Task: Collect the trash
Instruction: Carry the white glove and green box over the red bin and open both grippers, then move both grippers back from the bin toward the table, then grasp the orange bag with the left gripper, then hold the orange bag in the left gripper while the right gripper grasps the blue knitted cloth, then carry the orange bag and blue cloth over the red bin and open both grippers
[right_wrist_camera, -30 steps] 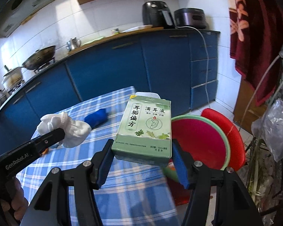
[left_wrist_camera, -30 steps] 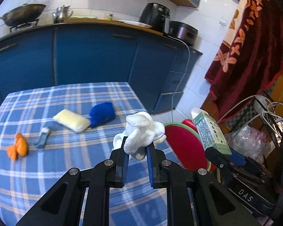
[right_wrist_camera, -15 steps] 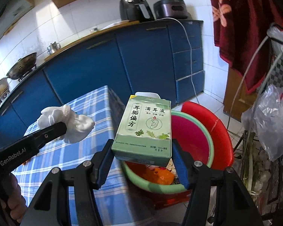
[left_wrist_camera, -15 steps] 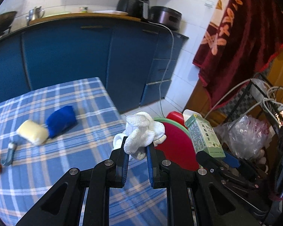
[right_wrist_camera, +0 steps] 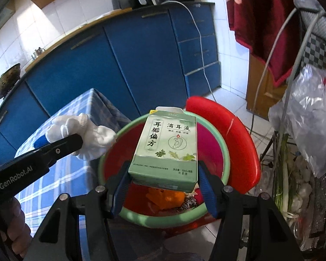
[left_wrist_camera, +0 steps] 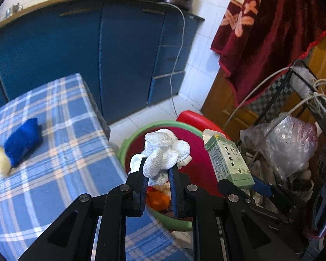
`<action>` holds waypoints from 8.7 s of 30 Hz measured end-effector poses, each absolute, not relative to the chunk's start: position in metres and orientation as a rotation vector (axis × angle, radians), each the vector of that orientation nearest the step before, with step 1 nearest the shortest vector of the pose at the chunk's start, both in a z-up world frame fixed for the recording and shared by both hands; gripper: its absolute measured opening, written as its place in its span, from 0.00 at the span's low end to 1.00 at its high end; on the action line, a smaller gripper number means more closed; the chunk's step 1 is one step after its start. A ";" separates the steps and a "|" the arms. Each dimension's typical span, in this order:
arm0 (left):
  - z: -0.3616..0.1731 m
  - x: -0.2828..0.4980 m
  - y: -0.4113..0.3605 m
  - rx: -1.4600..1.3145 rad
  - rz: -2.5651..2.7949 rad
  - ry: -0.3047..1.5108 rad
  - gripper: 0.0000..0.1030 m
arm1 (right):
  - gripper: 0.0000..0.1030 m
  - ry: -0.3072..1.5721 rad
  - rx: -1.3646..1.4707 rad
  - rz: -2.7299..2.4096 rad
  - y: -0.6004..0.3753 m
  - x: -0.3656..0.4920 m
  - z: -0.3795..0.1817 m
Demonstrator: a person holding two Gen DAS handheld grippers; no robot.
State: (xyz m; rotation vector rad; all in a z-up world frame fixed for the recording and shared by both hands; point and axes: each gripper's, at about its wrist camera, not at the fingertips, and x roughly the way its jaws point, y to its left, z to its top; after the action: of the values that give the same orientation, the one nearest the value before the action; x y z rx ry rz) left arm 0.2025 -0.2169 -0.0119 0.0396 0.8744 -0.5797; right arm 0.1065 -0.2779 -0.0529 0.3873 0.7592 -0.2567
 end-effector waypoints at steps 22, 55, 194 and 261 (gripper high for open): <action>-0.020 0.207 -0.216 0.035 -0.563 0.902 0.37 | 0.64 0.785 0.437 -0.284 -0.295 0.106 -0.066; 0.013 0.172 -0.121 -0.066 -0.412 0.833 0.41 | 0.79 0.694 0.388 -0.214 -0.243 0.081 -0.013; -0.027 0.230 0.129 -0.184 0.083 0.777 0.38 | 0.20 0.881 0.259 -0.016 -0.055 0.285 -0.046; 0.012 0.171 -0.083 -0.062 -0.341 0.814 0.38 | 0.20 0.722 0.468 -0.100 -0.230 0.100 -0.018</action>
State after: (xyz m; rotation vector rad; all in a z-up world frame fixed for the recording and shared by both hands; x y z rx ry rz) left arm 0.1710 -0.0833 0.0118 -0.0621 0.8141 -0.3414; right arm 0.1003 -0.2296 -0.0185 0.4676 0.7225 -0.0996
